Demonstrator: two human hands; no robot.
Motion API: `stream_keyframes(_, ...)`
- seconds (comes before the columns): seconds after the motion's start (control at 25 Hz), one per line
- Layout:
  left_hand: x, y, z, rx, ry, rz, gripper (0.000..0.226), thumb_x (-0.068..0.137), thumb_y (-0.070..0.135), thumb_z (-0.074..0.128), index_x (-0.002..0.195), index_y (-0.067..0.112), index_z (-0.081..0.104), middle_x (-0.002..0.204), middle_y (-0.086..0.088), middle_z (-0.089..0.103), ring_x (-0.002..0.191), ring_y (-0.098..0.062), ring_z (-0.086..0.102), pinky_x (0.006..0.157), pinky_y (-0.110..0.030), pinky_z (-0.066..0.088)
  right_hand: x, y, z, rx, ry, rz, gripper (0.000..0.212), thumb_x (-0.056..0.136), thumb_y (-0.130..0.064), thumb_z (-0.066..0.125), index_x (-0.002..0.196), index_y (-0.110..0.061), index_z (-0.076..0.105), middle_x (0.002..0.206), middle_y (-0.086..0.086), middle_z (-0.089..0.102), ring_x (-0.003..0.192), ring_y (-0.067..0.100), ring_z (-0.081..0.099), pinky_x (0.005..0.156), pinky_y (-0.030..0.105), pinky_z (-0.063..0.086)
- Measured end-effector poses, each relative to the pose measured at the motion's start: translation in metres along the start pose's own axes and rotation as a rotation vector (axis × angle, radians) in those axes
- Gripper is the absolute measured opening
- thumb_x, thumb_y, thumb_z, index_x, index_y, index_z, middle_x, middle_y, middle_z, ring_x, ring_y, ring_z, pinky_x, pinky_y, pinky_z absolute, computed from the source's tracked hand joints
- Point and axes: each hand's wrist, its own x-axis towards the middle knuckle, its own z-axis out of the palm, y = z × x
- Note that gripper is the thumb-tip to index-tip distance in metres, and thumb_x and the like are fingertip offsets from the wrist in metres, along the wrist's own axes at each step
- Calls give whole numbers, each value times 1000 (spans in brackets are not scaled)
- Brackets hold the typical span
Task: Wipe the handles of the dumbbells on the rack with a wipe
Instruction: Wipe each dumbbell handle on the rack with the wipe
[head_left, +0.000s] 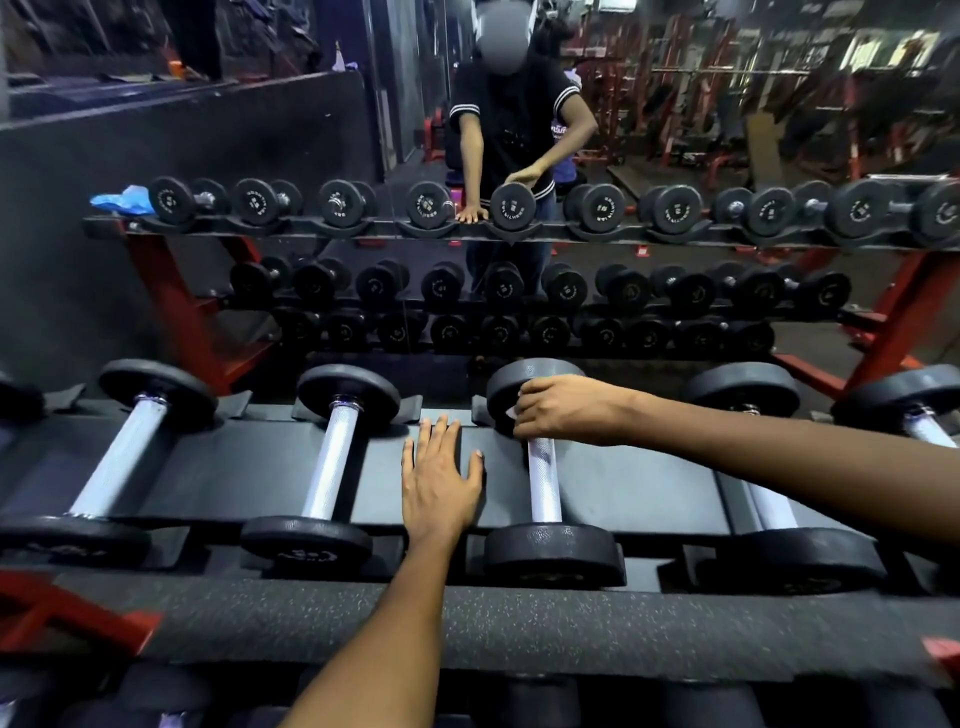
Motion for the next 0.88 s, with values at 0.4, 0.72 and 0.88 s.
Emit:
stream_keyframes(0.4, 2, 2, 0, 47, -10, -5, 58, 98, 45, 36, 151, 24, 30, 160, 4, 22, 149, -9, 3, 121, -32, -8, -19, -45, 13, 2068, 562, 1816, 25, 91, 4, 36, 72, -5, 49, 58, 6, 55, 33, 10, 52, 86, 34, 49)
stream_keyframes(0.72, 2, 1, 1, 135, -40, 10, 61, 99, 48, 30, 154, 24, 18, 162, 3, 10, 149, -11, -5, 119, -35, -11, 21, -24, -23, 2194, 289, 1722, 20, 86, -7, 50, 67, -14, 46, 70, 2, 45, 60, 16, 43, 70, 29, 38)
stream_keyframes(0.88, 3, 2, 1, 131, -38, 14, 61, 99, 47, 31, 154, 23, 20, 162, 3, 13, 149, -12, -3, 120, -35, -10, 19, -17, -25, 2270, 350, 1720, 22, 85, -7, 52, 68, -16, 43, 70, 1, 45, 51, 15, 46, 67, 26, 37)
